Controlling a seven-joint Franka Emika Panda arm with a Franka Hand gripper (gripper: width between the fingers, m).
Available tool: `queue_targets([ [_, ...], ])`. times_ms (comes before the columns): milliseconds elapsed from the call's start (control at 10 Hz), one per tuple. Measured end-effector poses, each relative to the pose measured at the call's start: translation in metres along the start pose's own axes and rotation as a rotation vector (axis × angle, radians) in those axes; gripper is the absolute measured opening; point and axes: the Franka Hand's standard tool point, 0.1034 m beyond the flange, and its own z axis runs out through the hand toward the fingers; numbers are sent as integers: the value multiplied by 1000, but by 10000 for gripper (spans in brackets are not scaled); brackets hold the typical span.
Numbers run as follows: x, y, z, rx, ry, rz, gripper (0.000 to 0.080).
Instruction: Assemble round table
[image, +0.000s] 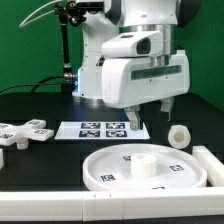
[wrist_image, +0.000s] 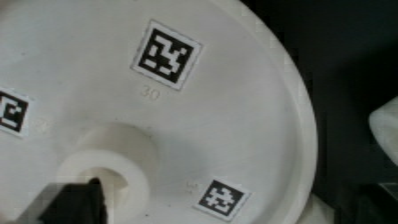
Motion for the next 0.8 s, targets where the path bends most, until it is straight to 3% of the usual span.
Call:
queue_targets([
  [300,0,-1,1,2,-2,23,649],
  [500,0,-3,2,9,1,176,649],
  [800,-4,-33,10,55,-24,644,649],
])
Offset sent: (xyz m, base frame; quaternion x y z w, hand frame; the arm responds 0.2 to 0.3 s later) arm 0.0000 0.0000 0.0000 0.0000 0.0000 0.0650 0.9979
